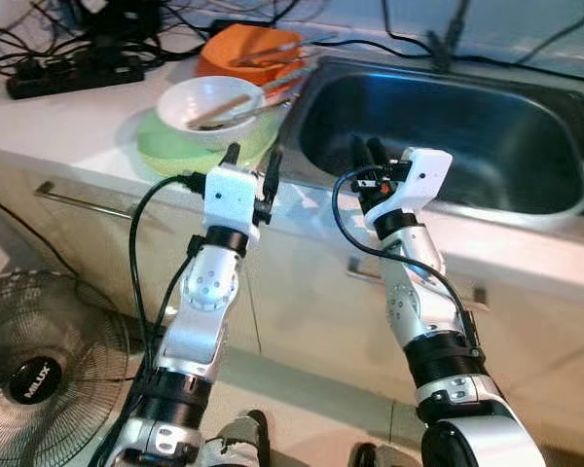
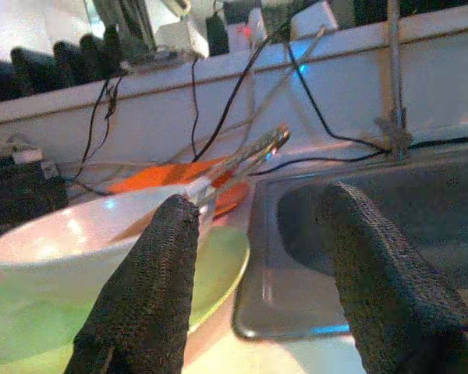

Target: Kitchen organization

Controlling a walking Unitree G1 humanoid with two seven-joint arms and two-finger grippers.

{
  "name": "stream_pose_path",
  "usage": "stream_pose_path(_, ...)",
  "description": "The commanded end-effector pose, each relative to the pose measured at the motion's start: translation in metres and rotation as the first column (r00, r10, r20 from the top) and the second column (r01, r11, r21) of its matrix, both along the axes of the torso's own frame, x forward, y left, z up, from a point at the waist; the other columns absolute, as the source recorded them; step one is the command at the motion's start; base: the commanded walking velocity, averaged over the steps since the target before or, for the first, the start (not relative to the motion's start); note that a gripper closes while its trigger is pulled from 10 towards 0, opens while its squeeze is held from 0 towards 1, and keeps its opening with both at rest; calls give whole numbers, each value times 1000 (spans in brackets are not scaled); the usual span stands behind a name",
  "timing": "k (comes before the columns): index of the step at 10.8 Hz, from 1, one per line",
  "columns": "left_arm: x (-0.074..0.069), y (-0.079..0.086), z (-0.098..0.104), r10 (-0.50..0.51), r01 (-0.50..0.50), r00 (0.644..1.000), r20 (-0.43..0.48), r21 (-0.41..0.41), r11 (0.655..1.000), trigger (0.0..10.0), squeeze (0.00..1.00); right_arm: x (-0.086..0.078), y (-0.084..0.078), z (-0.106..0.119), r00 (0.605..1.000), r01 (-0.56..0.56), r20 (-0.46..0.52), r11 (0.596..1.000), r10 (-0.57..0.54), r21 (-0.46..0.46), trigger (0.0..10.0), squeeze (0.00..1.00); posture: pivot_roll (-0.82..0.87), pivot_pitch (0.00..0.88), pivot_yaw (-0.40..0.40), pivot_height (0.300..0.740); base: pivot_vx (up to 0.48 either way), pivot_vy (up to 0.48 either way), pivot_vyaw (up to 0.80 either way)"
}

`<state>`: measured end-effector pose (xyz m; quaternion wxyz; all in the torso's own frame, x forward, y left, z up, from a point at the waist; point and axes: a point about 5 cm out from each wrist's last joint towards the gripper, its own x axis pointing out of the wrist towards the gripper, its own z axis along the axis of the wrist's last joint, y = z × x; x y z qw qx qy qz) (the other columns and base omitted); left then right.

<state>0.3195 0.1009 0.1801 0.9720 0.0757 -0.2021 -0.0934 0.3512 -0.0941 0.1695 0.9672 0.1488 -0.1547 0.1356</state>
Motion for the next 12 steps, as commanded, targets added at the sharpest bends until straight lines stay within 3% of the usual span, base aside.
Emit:
stream_pose_path(1,0,-2,8,-5,4,999,31,15,1000,10000,0,1,0,0,1000,3,-5,1000,-3,1,10000,0,92,105,13,740,0,0,0)
stream_pose_path(5,7,-2,16,22,-28,997,71,92,995,10000,0,1,1,1,1000,2,-5,1000,-2,0,10000,0,90,103,16,740,0,0,0)
stream_pose_path(8,8,0,16,41,-47,997,68,87,995,10000,0,1,0,1,1000,6,-5,1000,-6,-5,10000,0,92,104,15,740,0,0,0)
stream_pose_path(12,8,2,14,53,-58,997,61,85,995,10000,0,4,-2,0,999,23,-29,1000,-22,10,10000,0,94,104,12,740,327,0,-108)
